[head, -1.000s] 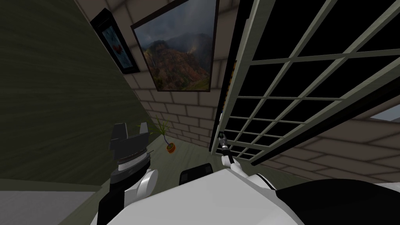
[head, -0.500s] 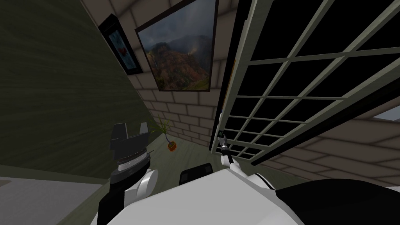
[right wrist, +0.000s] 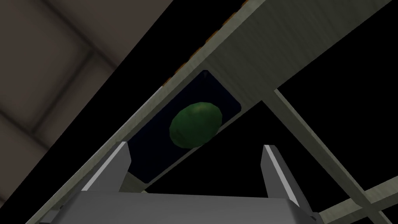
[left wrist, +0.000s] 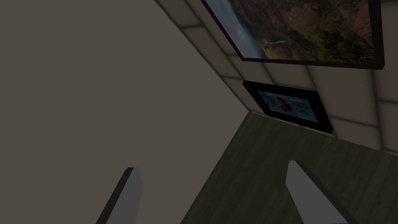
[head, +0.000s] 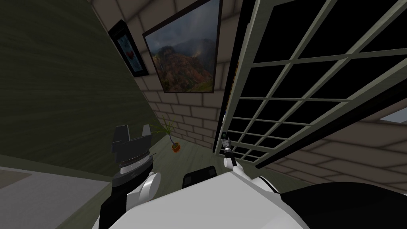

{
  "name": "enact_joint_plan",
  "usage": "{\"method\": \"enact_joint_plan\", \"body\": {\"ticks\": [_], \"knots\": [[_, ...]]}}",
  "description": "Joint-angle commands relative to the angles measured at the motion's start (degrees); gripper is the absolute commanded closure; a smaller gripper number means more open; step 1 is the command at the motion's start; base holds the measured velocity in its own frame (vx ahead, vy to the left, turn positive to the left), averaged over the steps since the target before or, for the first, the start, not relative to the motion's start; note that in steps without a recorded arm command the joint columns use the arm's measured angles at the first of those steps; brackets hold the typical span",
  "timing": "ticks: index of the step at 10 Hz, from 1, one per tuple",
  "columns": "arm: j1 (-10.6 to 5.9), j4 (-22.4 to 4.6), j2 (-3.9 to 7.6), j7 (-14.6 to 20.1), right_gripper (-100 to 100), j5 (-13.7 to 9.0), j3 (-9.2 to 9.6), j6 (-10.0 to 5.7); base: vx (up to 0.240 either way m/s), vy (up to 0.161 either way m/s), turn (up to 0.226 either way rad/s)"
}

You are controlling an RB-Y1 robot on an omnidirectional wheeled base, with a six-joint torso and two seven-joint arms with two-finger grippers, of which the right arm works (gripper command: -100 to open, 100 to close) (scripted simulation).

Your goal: Pull the door open

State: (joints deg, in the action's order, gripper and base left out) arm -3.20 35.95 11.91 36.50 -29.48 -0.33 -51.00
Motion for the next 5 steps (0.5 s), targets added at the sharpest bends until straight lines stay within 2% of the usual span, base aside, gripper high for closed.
{"method": "enact_joint_plan", "body": {"ticks": [1,2,4,5], "knots": [[0.02,0.4,-0.23,2.9,-100,-1.3,0.45,-0.03,-0.053,-0.008,0.035],[0.02,0.4,-0.23,3.1,-100,-1.3,0.45,-0.03,-0.04,-0.003,0.026],[0.0,0.8,-0.6,6.9,-100,-3.4,1.23,-0.16,-0.056,-0.006,0.058],[0.0,0.8,-0.6,7.9,-100,-3.4,1.23,-0.16,-0.057,-0.008,0.02]]}}
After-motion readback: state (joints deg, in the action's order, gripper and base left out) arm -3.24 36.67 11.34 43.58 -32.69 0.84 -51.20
